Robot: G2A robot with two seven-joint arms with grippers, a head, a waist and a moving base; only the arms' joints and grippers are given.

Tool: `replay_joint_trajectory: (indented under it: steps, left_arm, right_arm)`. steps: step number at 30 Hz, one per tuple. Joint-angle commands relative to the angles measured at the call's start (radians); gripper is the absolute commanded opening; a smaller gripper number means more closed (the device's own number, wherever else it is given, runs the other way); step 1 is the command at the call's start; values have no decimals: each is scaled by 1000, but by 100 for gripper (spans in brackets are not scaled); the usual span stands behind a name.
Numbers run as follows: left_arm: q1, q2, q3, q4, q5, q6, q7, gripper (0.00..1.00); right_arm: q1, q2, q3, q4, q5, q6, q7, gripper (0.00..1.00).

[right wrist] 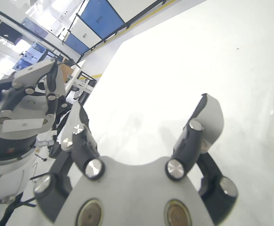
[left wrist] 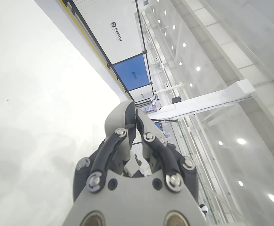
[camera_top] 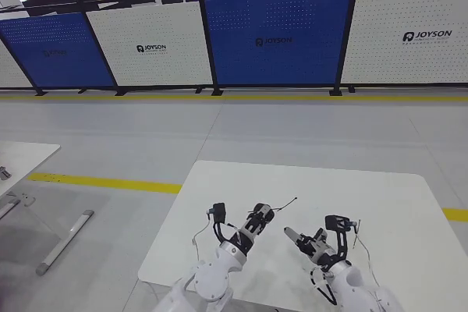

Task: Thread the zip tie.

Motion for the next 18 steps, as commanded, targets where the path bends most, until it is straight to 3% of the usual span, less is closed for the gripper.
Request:
replay_joint_trajectory:
  steps: [1, 6, 11, 13, 14, 18]
  left_arm:
    - [-2, -1, 2, 1, 0, 2, 1, 0]
    - [-2, -1, 2, 1, 0, 2, 1, 0]
    - [-4, -2, 9, 8, 3, 5, -5, 0]
    - [-6, -3, 12, 8, 4, 7, -7, 0]
    - [-7, -3, 13, 8, 5, 8, -7, 0]
    - [-9, -4, 14, 9, 9, 12, -6, 0]
  right_arm:
    - [1, -1, -3, 2, 16, 0, 3, 100]
    - [1, -1, -3, 2, 16, 0, 3, 100]
    - [-7, -3, 9, -3, 41, 16, -59, 100]
    - [-5, -5, 3, -2, 22, 32, -87, 61]
    - [-4, -6, 0, -1, 24, 36, -89, 49]
    - [9, -9, -12, 6, 28, 50, -78, 48]
